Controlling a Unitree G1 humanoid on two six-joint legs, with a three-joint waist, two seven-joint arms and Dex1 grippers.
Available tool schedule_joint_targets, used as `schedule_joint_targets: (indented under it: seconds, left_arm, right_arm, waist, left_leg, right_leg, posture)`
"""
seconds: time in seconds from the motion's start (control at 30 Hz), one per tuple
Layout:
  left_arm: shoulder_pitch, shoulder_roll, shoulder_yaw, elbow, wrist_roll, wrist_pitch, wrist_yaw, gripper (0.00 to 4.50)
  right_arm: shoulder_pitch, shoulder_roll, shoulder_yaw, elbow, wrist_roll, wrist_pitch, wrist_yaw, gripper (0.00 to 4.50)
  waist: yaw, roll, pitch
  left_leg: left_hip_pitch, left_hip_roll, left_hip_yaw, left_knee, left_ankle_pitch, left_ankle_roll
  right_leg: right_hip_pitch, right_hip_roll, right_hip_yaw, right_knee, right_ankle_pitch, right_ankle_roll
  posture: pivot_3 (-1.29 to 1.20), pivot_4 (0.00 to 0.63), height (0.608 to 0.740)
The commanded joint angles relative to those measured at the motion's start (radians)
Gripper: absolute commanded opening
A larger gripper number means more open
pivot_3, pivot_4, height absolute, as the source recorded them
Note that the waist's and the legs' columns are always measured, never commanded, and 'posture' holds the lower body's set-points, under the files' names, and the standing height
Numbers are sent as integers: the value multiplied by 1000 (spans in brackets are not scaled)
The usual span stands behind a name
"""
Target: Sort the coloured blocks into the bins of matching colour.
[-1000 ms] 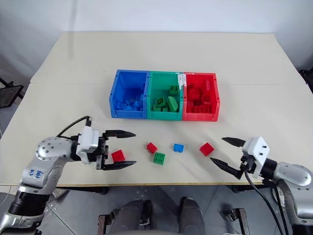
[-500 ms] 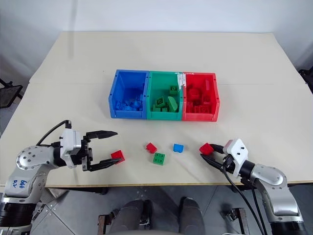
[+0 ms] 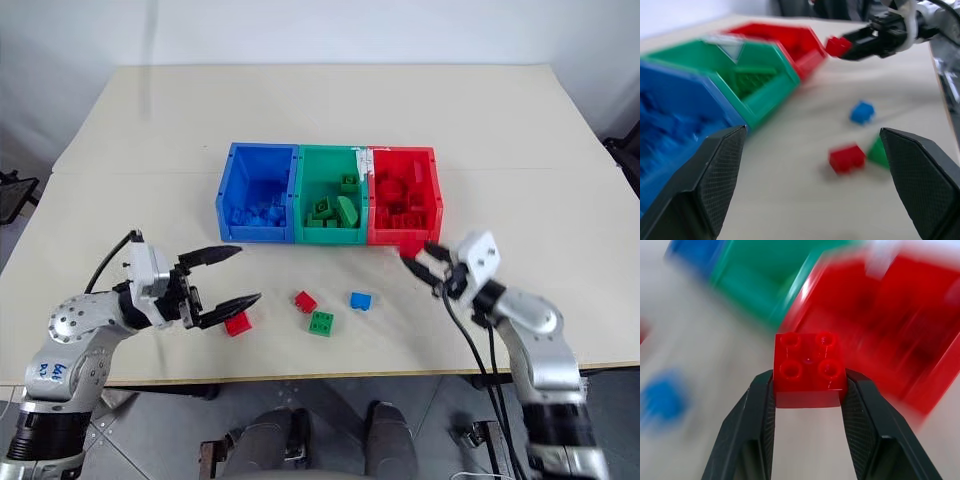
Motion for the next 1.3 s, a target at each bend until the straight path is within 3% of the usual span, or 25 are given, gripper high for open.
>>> schedule_joint_targets:
  seconds: [0.03, 0.1, 0.23, 0.4, 0.6, 0.8, 0.97, 1.1, 1.3]
  left_arm:
    - [-6, -7, 20, -71, -27, 35, 57, 4500]
    - [9, -5, 22, -82, -23, 42, 68, 4500]
    - [43, 4, 42, -99, -26, 44, 76, 4500]
    - [64, 21, 65, -94, -20, 33, 63, 4500]
    - [55, 62, 35, -48, 15, -13, -12, 4500]
    - [-19, 55, -82, 37, 65, -83, -117, 4500]
    - [-108, 53, -156, 93, 56, -61, -196, 4500]
    - [-172, 40, -180, 189, 93, -127, -231, 4500]
    - [-150, 50, -150, 236, 103, -195, -247, 4500]
  right_arm:
    - [-140, 16, -9, 107, -46, 17, -89, 1454]
    - [-228, 22, 7, 198, -80, 6, -109, 1454]
    - [-334, 39, 25, 305, -99, -5, -93, 2794]
    - [-322, 21, 17, 275, -84, -28, -45, 4472]
    - [-105, -88, -51, 75, 23, -57, 148, 4472]
    - [244, -190, -226, -83, 170, -153, 388, 4472]
    - [473, -252, -367, -112, 198, -190, 492, 4472]
    - [519, -284, -419, -18, 179, -270, 557, 4472]
    - [403, -293, -260, -10, 134, -245, 571, 4472]
  waist:
    - [-1, 0, 0]
    - [-1, 0, 0]
    - [-5, 0, 0]
    - [-5, 0, 0]
    - [13, 0, 0]
    - [19, 0, 0]
    - [19, 0, 0]
    - [10, 0, 0]
    - [3, 0, 0]
  left_leg:
    - [0, 0, 0, 0, 0, 0]
    - [0, 0, 0, -1, 0, 0]
    - [-4, 0, 0, 0, 0, 0]
    - [-6, 0, 0, -1, 0, 0]
    - [-6, 1, -1, 0, -1, 1]
    - [-5, 1, 1, 0, -1, 2]
    - [-4, 1, 2, 0, -1, 2]
    - [-1, 2, 4, 0, -1, 2]
    - [5, 4, 8, 0, -1, 2]
  right_leg:
    - [0, 0, 0, 0, 0, 0]
    - [0, 0, -1, 1, 0, 0]
    - [-3, 1, -4, 0, 0, 0]
    - [-4, 0, -7, -1, 0, 0]
    - [-3, 0, -9, -2, 0, 0]
    - [0, 0, -13, -6, 0, 1]
    - [1, 0, -12, -6, 0, 1]
    - [2, 0, -11, -6, 2, -1]
    - [2, 0, -6, -6, 2, -3]
  posture:
    - [0, 150, 740]
    - [0, 150, 740]
    - [0, 150, 740]
    - [0, 150, 740]
    - [0, 150, 740]
    - [0, 150, 740]
    - [0, 150, 740]
    - [0, 150, 740]
    - [0, 150, 740]
